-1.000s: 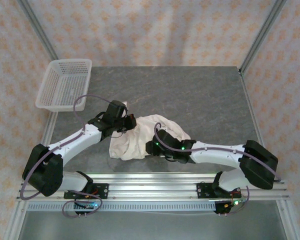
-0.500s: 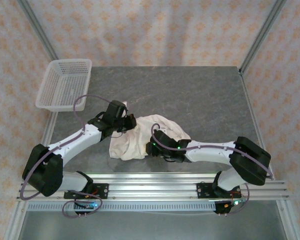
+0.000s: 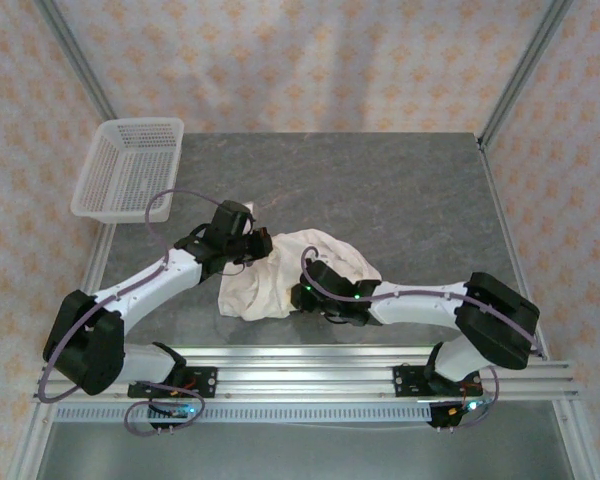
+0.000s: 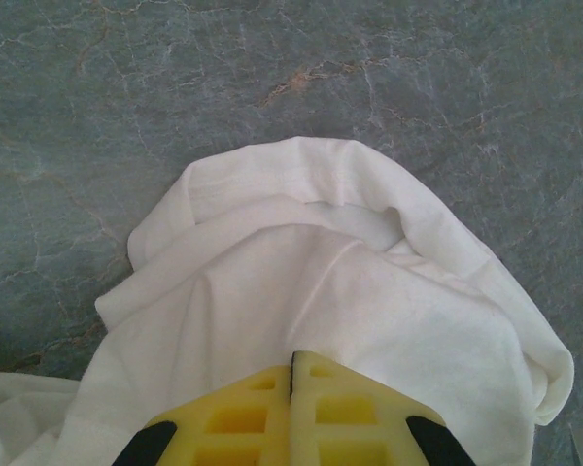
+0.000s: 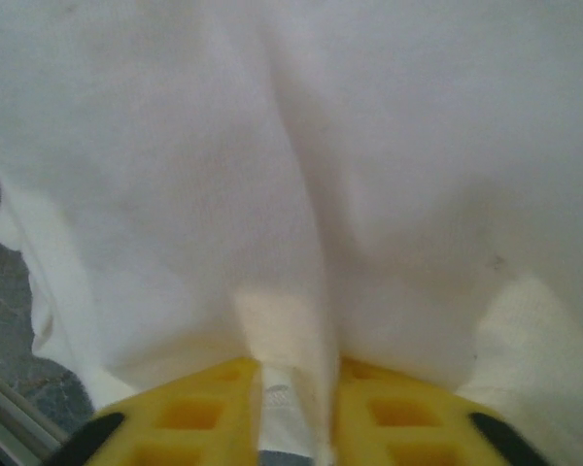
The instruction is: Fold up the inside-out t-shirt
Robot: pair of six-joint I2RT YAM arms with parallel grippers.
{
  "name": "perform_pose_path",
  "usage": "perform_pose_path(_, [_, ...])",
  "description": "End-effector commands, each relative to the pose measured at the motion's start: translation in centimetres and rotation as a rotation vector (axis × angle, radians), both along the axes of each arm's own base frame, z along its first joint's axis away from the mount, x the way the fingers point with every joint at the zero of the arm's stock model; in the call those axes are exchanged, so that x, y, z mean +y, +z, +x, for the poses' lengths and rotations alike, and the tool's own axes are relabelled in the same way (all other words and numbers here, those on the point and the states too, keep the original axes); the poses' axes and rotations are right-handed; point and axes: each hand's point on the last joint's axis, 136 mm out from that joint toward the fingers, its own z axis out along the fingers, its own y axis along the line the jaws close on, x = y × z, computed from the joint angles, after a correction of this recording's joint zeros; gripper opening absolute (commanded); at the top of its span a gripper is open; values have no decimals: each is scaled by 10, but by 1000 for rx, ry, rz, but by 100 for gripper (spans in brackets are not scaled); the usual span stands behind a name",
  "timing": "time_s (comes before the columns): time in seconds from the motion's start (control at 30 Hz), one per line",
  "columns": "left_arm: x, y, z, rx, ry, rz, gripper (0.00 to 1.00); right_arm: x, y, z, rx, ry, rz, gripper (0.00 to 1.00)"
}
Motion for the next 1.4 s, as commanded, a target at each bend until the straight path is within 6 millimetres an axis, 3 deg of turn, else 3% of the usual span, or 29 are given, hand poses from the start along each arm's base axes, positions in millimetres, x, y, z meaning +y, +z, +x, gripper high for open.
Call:
perform_pose_path(0.0, [7,11,3,-37,28,12,0,-2,-4,3,-11,-9,-7,12])
perform_pose_path(0.13, [9,13,3,-44,37,17,0,-5,2,5,-29,-15,-9,0])
perform_pose_path(0.27, [13,18,2,-56,46,30,0,-6,22,5,-59,-10,19,0])
perform_pose_path(0.33, [9,27,1,-81,11,7,0,-4,49,5,-94,-3,87,0])
perform_pose_path(0.37, [7,33,0,-98,-6,-4,5,-4,72,7,-126,-7,137,0])
perform_pose_path(0.4, [7,41,0,-122,-13,-11,15,-6,87,9,-149,-15,166,0])
perform_pose_path(0.47, [12,63,-3,-189,-10,-11,31,-21,137,20,-234,-71,254,0])
perform_pose_path(0.6, [28,124,-21,-380,-9,-27,70,-51,215,44,-365,-159,396,0])
perform_pose_path(0.7, [25,152,-46,-487,-94,-70,82,-62,254,61,-424,-190,464,0])
perform_pose_path(0.77, [16,146,-62,-497,-170,-69,83,-66,273,70,-449,-203,490,0])
perform_pose_path(0.83, [15,113,-72,-428,-194,8,83,-73,294,78,-486,-226,518,0])
perform_pose_path(0.93, [14,49,-82,-277,-211,116,81,-86,317,85,-539,-268,514,0])
perform_pose_path(1.0, [6,18,-88,-208,-243,149,79,-88,327,86,-558,-269,510,0])
perform_pose_path(1.13, [1,-20,-89,-143,-246,220,81,-87,330,87,-560,-262,497,0])
perform_pose_path(1.23, [-5,-37,-87,-137,-265,216,78,-85,326,87,-545,-257,494,0])
perform_pose_path(1.27, [-9,-39,-86,-134,-279,212,69,-85,324,88,-541,-257,492,0])
perform_pose_path(1.3, [-12,-40,-84,-129,-288,214,45,-85,323,88,-538,-262,491,0])
perform_pose_path(1.33, [-13,-37,-79,-130,-280,227,6,-86,324,87,-540,-260,490,0])
perform_pose_path(1.37, [-13,-28,-73,-141,-266,239,0,-87,325,86,-542,-262,487,0])
